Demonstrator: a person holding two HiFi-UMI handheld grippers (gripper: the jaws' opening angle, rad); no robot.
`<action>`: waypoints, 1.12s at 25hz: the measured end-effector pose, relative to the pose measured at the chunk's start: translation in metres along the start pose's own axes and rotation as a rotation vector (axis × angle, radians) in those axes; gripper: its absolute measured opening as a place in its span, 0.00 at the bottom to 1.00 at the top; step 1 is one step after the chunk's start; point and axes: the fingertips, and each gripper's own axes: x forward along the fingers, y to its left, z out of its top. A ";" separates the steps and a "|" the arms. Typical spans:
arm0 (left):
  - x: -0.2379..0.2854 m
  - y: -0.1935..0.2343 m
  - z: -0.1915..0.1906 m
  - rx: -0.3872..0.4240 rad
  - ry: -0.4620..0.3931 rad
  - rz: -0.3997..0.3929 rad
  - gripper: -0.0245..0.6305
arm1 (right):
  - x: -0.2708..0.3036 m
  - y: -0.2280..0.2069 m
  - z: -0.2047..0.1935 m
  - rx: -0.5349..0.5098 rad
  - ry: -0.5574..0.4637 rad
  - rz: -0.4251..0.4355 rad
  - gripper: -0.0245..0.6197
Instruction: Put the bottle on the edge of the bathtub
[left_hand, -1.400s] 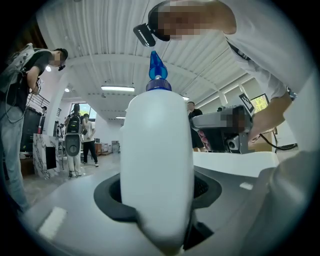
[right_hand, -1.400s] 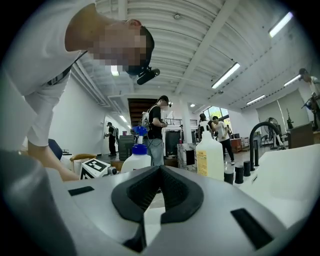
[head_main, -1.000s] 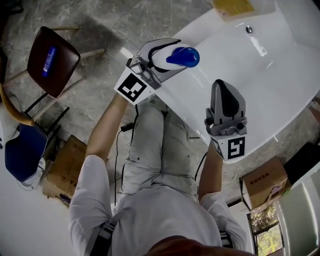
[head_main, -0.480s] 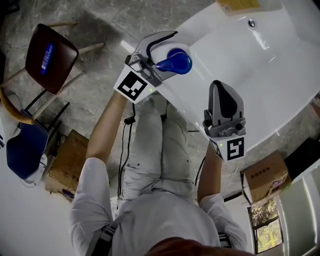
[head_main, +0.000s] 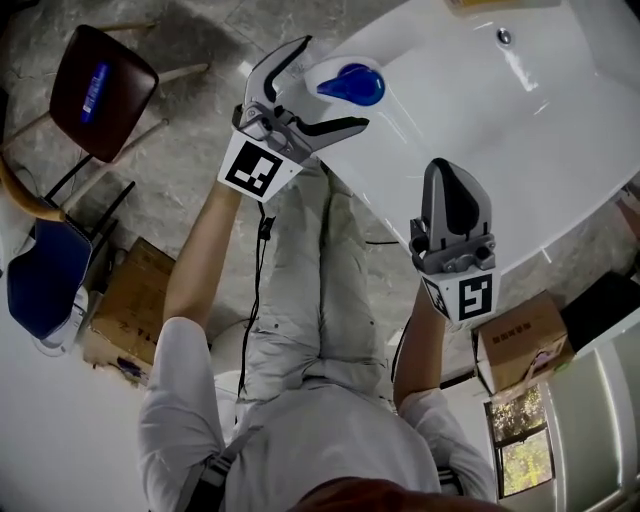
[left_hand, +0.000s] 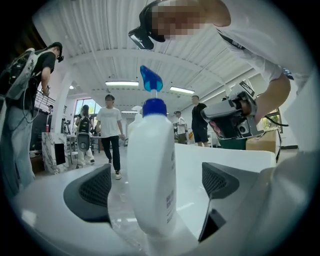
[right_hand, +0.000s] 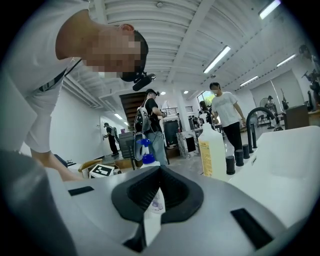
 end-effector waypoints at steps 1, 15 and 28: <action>-0.003 0.000 0.008 -0.005 0.003 0.006 0.88 | -0.003 0.002 0.005 0.001 0.003 0.003 0.04; -0.042 -0.003 0.210 0.025 -0.035 0.030 0.82 | -0.048 0.040 0.165 -0.039 -0.029 0.045 0.04; -0.115 -0.001 0.409 -0.088 -0.191 0.194 0.45 | -0.105 0.100 0.322 -0.131 -0.089 0.072 0.04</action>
